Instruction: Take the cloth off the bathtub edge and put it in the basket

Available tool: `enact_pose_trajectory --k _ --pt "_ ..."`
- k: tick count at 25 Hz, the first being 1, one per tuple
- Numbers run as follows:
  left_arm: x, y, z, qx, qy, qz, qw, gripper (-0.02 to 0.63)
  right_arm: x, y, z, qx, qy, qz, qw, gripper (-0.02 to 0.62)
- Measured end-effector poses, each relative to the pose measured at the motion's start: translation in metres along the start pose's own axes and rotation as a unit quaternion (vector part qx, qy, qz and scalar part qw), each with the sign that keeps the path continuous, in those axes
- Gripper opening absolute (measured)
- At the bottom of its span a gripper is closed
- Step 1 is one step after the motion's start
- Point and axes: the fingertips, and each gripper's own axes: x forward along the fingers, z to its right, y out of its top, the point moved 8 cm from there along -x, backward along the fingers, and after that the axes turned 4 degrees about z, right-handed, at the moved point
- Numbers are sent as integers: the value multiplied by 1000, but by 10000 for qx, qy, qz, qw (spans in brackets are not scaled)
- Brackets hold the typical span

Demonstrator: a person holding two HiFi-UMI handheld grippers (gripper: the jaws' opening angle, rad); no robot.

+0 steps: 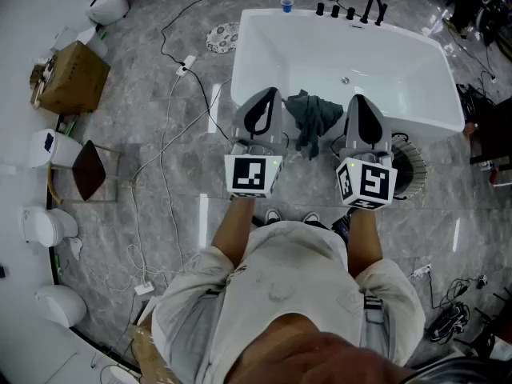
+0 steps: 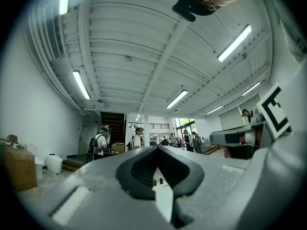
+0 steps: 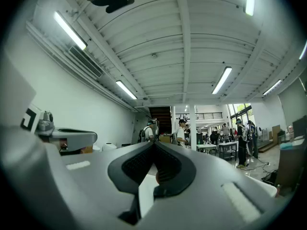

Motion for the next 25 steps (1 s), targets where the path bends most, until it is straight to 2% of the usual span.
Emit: enact_pose_trajectory --k 13,25 --pt "-24 -6 -39 -89 -70 -18 9999 0 7 -6 -47 21 -133 -46 9999 2" --pt "4 -26 -31 -103 -116 -89 9998 0 23 -33 -23 266 -237 -90 9993 2"
